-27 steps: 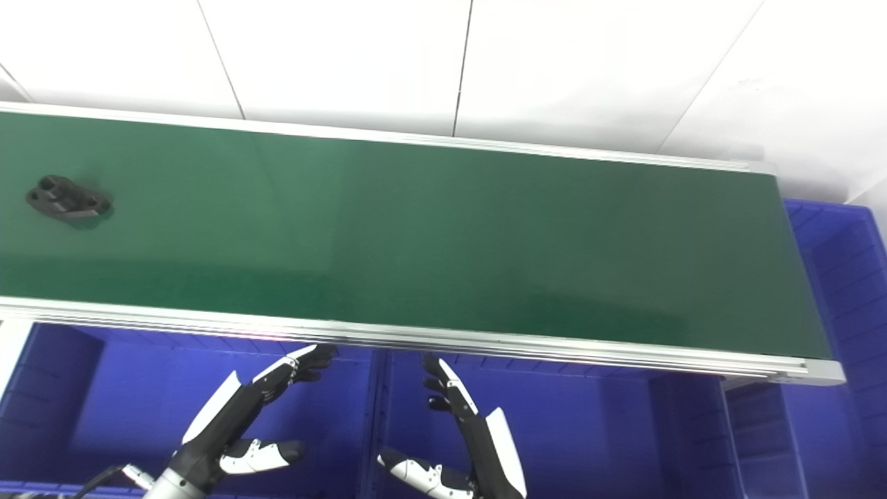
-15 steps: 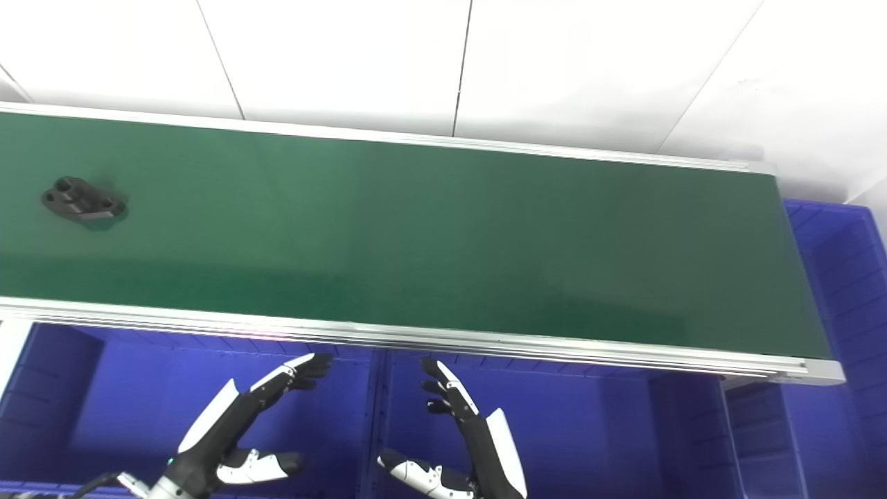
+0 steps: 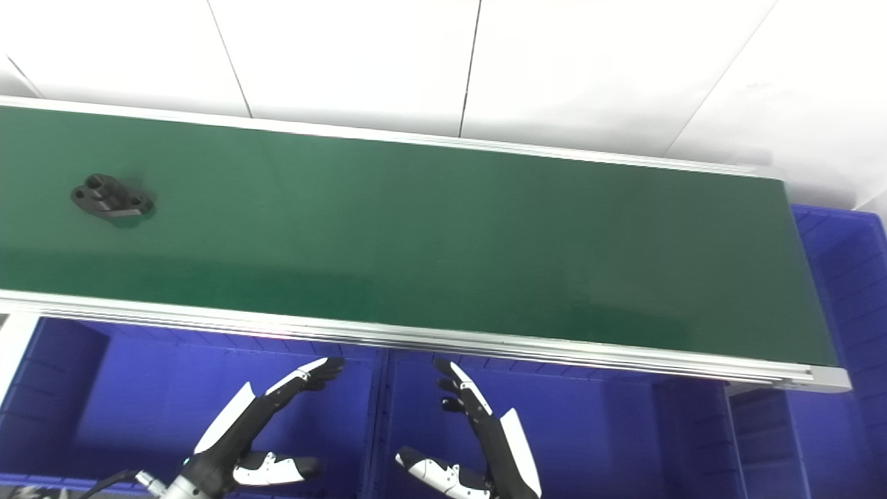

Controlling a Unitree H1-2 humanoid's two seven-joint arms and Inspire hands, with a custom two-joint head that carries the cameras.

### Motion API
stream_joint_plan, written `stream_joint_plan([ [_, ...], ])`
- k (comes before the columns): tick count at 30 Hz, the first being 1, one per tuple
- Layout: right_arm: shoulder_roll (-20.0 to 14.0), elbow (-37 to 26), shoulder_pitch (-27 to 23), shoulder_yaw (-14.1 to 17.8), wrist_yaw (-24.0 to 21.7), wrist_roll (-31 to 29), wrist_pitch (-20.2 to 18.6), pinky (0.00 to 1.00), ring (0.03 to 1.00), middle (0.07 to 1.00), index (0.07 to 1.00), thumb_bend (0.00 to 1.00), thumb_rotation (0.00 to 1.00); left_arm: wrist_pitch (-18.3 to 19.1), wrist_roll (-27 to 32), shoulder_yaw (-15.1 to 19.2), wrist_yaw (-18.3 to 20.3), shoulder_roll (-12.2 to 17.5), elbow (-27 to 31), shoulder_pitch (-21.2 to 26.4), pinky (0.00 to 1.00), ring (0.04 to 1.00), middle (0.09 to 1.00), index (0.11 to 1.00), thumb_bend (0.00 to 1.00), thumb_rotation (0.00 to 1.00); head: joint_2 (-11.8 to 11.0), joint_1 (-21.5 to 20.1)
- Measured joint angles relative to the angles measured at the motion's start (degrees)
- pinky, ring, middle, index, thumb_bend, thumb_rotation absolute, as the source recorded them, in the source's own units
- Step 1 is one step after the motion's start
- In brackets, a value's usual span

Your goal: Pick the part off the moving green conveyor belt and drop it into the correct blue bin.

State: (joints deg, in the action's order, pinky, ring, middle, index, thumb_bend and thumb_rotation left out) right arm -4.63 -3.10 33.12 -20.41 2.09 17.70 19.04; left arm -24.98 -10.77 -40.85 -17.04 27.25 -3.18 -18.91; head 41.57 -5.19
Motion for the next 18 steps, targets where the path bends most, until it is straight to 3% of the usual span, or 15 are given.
stream_joint_plan([
  [6,0.6,1.7,-0.8,0.0,0.5,-0.2,1.1,0.8,0.87,0.899,0.913,0.66,0.45,0.0,0.6,-0.7,-1.0,0.0,-0.9,0.6,0.81,0.852,0.883,0.881,0.74,0.74,-1.0,0.2],
  [18,0.8,1.2,0.0,-0.2,0.5,0.6,1.9,0.8,0.864,0.897,0.909,0.68,0.47,0.0,0.3,-3.1,-5.6,1.8,-0.5,0.5,0.82,0.857,0.885,0.878,0.73,0.75,0.5,0.4],
])
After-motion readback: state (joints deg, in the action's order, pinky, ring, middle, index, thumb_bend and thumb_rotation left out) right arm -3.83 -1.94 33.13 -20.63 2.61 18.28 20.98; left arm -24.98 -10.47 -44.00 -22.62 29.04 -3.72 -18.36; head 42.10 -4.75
